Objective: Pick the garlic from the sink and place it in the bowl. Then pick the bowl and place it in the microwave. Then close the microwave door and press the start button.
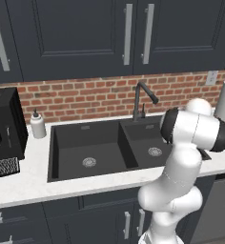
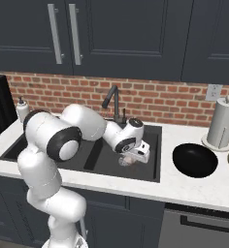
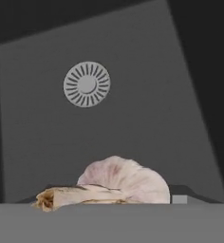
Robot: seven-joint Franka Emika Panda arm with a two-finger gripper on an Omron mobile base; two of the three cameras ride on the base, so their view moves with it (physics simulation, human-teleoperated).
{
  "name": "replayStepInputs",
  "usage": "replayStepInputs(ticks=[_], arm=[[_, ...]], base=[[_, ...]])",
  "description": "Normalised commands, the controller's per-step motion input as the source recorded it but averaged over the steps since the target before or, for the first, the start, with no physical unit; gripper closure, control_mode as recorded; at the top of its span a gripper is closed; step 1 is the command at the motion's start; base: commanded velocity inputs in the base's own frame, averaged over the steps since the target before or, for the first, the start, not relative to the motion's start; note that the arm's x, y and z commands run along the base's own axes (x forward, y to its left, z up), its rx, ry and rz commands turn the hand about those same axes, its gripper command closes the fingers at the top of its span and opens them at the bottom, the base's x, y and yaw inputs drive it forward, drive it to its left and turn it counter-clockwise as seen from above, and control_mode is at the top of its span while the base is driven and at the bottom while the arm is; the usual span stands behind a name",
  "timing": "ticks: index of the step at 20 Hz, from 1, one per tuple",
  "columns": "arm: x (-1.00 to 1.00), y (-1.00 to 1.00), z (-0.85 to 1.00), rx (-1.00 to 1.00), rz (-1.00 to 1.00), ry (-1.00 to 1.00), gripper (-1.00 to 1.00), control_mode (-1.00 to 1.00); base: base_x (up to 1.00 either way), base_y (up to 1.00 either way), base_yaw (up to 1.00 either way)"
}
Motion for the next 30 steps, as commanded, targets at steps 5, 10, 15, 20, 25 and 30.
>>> replayStepInputs(ticks=[5, 10, 15, 20, 25, 30], arm=[[-0.37, -0.3, 1.0, 0.0, -0.07, 0.0, 1.0, -1.0], [-0.23, -0.55, 1.0, 0.0, -0.13, 0.0, 1.0, -1.0], [-0.08, -0.71, 0.7, 0.0, -0.16, 0.0, 1.0, -1.0], [-0.08, -0.71, 0.08, 0.0, -0.17, 0.0, 1.0, -1.0], [-0.05, -0.68, 0.0, 0.0, -0.15, 0.0, 1.0, -1.0], [0.0, -0.55, -0.01, 0.0, -0.1, 0.0, 1.0, -1.0]], base=[[0.0, 0.0, 0.0], [0.0, 0.0, 0.0], [0.0, 0.0, 0.0], [0.0, 0.0, 0.0], [0.0, 0.0, 0.0], [0.0, 0.0, 0.0]])
